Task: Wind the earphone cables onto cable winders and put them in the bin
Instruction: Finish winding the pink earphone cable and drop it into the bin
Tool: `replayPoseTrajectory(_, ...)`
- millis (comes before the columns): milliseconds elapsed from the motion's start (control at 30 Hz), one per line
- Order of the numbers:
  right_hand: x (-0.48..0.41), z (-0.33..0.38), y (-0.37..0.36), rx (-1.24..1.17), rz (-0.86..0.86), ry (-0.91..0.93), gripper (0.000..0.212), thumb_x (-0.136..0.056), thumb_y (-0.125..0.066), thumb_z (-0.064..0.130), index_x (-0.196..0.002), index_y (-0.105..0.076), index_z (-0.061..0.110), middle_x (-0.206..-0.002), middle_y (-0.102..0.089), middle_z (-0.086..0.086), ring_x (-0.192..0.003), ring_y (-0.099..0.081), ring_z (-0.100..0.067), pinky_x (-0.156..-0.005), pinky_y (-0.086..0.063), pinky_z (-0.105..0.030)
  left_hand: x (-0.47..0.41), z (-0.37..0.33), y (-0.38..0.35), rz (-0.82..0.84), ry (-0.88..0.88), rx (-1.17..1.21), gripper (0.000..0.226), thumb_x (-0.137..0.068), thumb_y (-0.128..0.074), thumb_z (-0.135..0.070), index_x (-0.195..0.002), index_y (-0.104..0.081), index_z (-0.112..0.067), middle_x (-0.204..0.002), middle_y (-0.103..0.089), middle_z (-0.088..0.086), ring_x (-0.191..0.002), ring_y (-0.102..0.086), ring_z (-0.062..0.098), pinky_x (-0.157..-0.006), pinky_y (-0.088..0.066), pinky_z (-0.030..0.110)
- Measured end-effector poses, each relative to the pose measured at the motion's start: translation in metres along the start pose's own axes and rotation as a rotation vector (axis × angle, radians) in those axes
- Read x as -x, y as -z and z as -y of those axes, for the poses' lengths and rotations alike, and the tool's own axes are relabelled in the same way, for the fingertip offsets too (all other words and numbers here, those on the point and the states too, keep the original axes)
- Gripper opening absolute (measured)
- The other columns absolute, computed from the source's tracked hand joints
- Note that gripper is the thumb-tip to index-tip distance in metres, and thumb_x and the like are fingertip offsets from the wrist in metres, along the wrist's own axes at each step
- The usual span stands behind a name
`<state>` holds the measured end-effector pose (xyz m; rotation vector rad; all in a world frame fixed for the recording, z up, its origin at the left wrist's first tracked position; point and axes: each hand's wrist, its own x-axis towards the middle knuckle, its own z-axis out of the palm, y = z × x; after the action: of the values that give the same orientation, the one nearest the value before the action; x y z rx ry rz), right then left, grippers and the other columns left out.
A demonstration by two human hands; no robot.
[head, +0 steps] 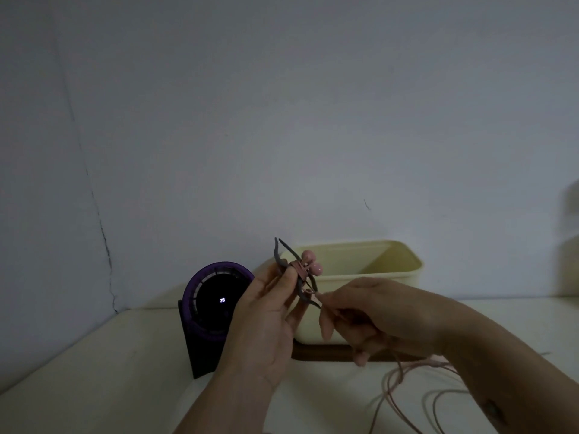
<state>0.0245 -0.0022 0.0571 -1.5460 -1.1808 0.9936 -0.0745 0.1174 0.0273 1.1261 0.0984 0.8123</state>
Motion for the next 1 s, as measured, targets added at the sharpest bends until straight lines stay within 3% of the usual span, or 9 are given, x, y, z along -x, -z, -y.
replayPoseTrajectory(200, 0.002, 0.003, -0.001, 0.040, -0.025, 0.084, 0.039, -0.090, -0.048, 0.046, -0.072, -0.060, 0.015, -0.051, -0.026, 0.005, -0.049, -0.022, -0.013, -0.055, -0.041, -0.023, -0.003, 0.009, 0.006, -0.069, -0.115, -0.372, 0.019, -0.087, -0.063, -0.007, -0.096, -0.072, -0.021, -0.100, -0.075, 0.003, -0.102, -0.068, 0.020, -0.097, -0.048, 0.042)
replayPoseTrajectory(300, 0.009, 0.011, 0.004, 0.083, -0.136, 0.207, 0.034, -0.086, -0.050, 0.039, -0.079, -0.064, 0.009, -0.046, -0.033, 0.010, -0.045, -0.028, -0.008, -0.057, -0.036, -0.025, -0.005, 0.012, 0.007, -0.059, -0.102, -0.539, 0.017, -0.085, -0.069, -0.011, -0.095, -0.072, -0.025, -0.094, -0.075, -0.002, -0.097, -0.070, 0.017, -0.091, -0.051, 0.037)
replayPoseTrajectory(433, 0.011, 0.012, 0.019, 0.184, -0.441, 0.325, 0.037, -0.098, -0.044, 0.029, -0.074, -0.066, 0.011, -0.046, -0.038, 0.011, -0.044, -0.036, -0.005, -0.059, -0.039, -0.027, 0.001, 0.011, 0.000, 0.102, -0.054, -0.502, 0.016, -0.090, -0.058, 0.001, -0.104, -0.066, -0.004, -0.090, -0.076, 0.007, -0.087, -0.072, 0.019, -0.078, -0.053, 0.023)
replayPoseTrajectory(533, 0.009, 0.008, 0.028, 0.272, -0.593, 0.393, 0.042, -0.097, -0.044, 0.034, -0.065, -0.063, 0.013, -0.046, -0.038, 0.010, -0.046, -0.038, -0.006, -0.060, -0.041, -0.027, 0.007, 0.008, -0.005, 0.213, -0.044, -0.504, 0.018, -0.091, -0.056, 0.000, -0.105, -0.064, -0.008, -0.093, -0.076, 0.004, -0.089, -0.072, 0.019, -0.076, -0.052, 0.022)
replayPoseTrajectory(633, 0.008, 0.006, 0.031, 0.375, -0.671, 0.470, 0.042, -0.093, -0.046, 0.039, -0.060, -0.060, 0.017, -0.055, -0.044, -0.005, -0.052, -0.043, -0.014, -0.052, -0.039, -0.021, 0.009, 0.006, -0.007, 0.289, -0.034, -0.520, 0.017, -0.090, -0.057, -0.002, -0.105, -0.063, -0.010, -0.094, -0.076, 0.003, -0.090, -0.072, 0.019, -0.080, -0.051, 0.023)
replayPoseTrajectory(733, 0.007, 0.003, 0.034, 0.387, -0.720, 0.525, 0.041, -0.092, -0.049, 0.038, -0.058, -0.058, 0.018, -0.059, -0.045, -0.011, -0.054, -0.044, -0.017, -0.046, -0.036, -0.011, 0.010, 0.004, -0.008, 0.338, -0.025, -0.506, 0.019, -0.089, -0.058, -0.004, -0.106, -0.063, -0.009, -0.093, -0.076, 0.005, -0.090, -0.072, 0.018, -0.078, -0.051, 0.022)
replayPoseTrajectory(800, 0.005, 0.001, 0.035, 0.341, -0.747, 0.540, 0.040, -0.093, -0.051, 0.035, -0.056, -0.058, 0.020, -0.054, -0.045, -0.002, -0.053, -0.045, -0.012, -0.050, -0.038, -0.009, 0.012, 0.001, -0.010, 0.366, -0.020, -0.461, 0.021, -0.085, -0.060, -0.007, -0.106, -0.063, -0.007, -0.090, -0.076, 0.006, -0.085, -0.072, 0.016, -0.074, -0.052, 0.020)
replayPoseTrajectory(900, -0.002, -0.005, 0.038, 0.212, -0.699, 0.526, 0.039, -0.092, -0.053, 0.036, -0.057, -0.059, 0.020, -0.051, -0.044, 0.010, -0.050, -0.044, -0.007, -0.061, -0.042, -0.027, 0.014, -0.001, -0.013, 0.422, 0.015, -0.370, 0.029, -0.081, -0.062, -0.014, -0.108, -0.064, -0.005, -0.097, -0.075, 0.011, -0.086, -0.071, 0.022, -0.077, -0.053, 0.024)
replayPoseTrajectory(1000, -0.008, -0.011, 0.031, 0.028, -0.550, 0.481, 0.036, -0.088, -0.058, 0.038, -0.058, -0.061, 0.018, -0.057, -0.050, -0.004, -0.048, -0.046, -0.011, -0.056, -0.037, -0.034, 0.014, -0.004, -0.016, 0.434, 0.054, -0.254, 0.026, -0.081, -0.068, -0.017, -0.106, -0.071, -0.010, -0.105, -0.072, 0.016, -0.094, -0.070, 0.026, -0.081, -0.054, 0.029)
